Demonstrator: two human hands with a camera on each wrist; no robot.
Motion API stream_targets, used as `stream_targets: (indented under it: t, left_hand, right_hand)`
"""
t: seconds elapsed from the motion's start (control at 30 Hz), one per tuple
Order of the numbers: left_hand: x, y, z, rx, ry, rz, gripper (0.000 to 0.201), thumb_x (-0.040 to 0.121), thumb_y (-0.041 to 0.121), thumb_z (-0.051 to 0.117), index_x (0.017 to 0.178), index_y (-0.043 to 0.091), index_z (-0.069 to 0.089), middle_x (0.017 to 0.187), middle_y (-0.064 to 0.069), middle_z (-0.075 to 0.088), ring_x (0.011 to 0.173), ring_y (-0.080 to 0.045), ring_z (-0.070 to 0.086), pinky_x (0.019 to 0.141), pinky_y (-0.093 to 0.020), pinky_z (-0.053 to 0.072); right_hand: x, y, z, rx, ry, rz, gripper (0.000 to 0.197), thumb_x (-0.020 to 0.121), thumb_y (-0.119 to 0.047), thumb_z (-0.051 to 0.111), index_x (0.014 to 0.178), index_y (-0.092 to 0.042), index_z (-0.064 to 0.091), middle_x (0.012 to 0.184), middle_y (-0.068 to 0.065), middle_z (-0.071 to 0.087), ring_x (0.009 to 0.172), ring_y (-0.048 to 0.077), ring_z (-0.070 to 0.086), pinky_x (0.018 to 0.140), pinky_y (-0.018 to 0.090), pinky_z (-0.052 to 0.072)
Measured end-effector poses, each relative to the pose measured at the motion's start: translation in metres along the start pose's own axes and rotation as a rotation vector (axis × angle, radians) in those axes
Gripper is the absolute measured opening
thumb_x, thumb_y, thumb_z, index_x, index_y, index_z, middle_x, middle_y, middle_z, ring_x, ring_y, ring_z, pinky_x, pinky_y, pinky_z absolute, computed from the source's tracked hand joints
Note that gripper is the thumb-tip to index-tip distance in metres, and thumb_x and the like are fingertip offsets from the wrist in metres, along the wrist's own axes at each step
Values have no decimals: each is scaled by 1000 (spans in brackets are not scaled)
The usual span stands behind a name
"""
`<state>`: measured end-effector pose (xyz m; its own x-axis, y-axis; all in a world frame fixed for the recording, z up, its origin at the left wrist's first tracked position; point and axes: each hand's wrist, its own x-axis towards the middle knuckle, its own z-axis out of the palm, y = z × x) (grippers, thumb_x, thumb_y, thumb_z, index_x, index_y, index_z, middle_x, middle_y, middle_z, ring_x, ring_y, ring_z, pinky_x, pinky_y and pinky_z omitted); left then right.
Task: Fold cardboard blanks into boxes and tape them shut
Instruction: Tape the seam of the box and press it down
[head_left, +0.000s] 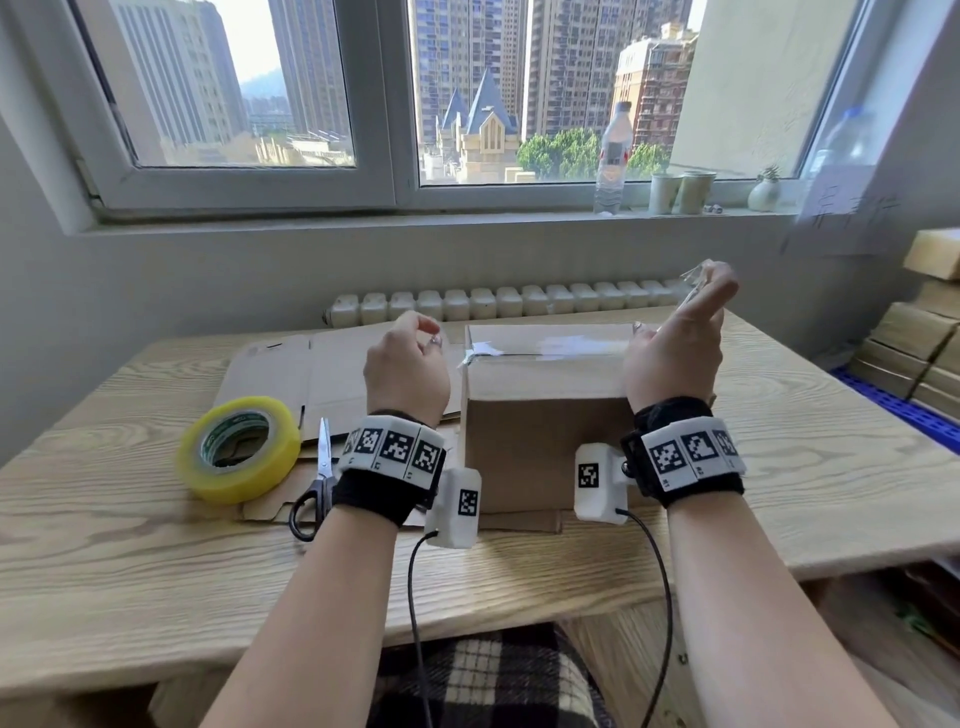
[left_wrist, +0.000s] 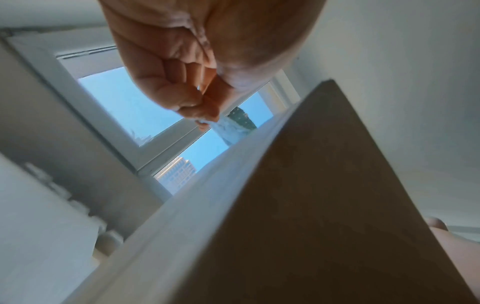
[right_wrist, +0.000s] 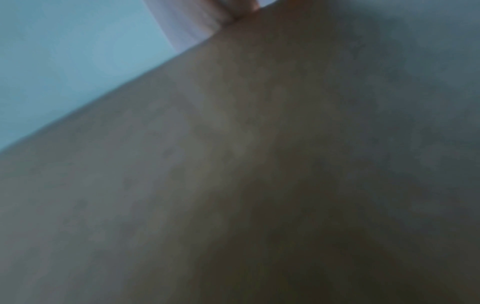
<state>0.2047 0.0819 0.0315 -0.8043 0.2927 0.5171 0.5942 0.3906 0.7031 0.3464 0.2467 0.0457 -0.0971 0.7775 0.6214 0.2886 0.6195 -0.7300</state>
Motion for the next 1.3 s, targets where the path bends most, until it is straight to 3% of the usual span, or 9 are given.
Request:
stream_targets:
  t: [0.1,0.27,0.4,0.57,0.77,0.87,1.03,1.17,1.3]
  left_hand:
    - [5,12,-11,9,101,53,12,94,11,56,99,16,65,82,-5,72,78,-23,66,73,-24,41]
    - [13,14,-12,-79,55,54,12,92,10,57,93,19,65,70,0,67,66,-23,68,73,-36,56]
    - [7,2,-3,-128,-26,-13,11,92,11,57,92,20,65,68,-4,67,65,-26,68,71,-44,58]
    - [-2,0,1,-247,-35,-93,13,95,9,57,91,19,63,63,-2,64,51,-17,63,71,-43,59]
    - [-3,0,3,-308,6,-108,11,97,10,56,96,19,63,65,-3,65,48,-11,60,68,-38,59]
    - [-8,-3,9,-216,-28,-78,11,97,13,56,99,21,63,67,0,67,60,-19,66,72,-39,57]
    - [-19,-3,16,78,-134,7,23,101,22,44,116,21,62,99,-10,72,94,-33,64,73,-33,42]
    - [-15,-7,12,173,-320,-25,31,102,27,36,122,20,58,112,-12,69,102,-32,60,82,-36,46]
    - [-11,-3,1,161,-206,9,36,102,27,43,137,18,51,130,-5,64,119,-26,57,98,-35,41]
  right_hand:
    - [0,-1,0,1,1,-17,66,87,0,65,124,-29,18,146,14,44,101,41,65,81,41,54]
    - [0,0,0,-14,6,3,63,90,3,59,131,-24,19,148,15,41,103,39,65,82,40,53]
    - [0,0,-2,-9,5,28,62,91,4,57,138,-18,24,147,17,42,106,39,64,85,41,52]
    - [0,-2,-2,14,0,49,62,91,4,56,141,-16,25,147,16,43,107,41,63,87,42,51]
    - [0,-4,-6,12,-24,62,61,92,3,56,143,-12,25,148,17,41,108,41,62,89,42,49]
    - [0,-4,-6,14,-27,67,59,92,3,56,141,-12,26,148,17,41,107,42,63,87,43,50]
    - [-1,-5,-8,31,-28,75,58,92,3,55,141,-12,27,149,14,41,106,42,63,86,43,50]
    - [-2,-4,-9,43,-23,78,57,92,4,53,140,-12,27,149,13,41,105,40,63,82,37,47]
    - [-3,-3,-8,46,-10,59,56,92,6,51,139,-11,28,150,11,40,107,38,63,79,29,41]
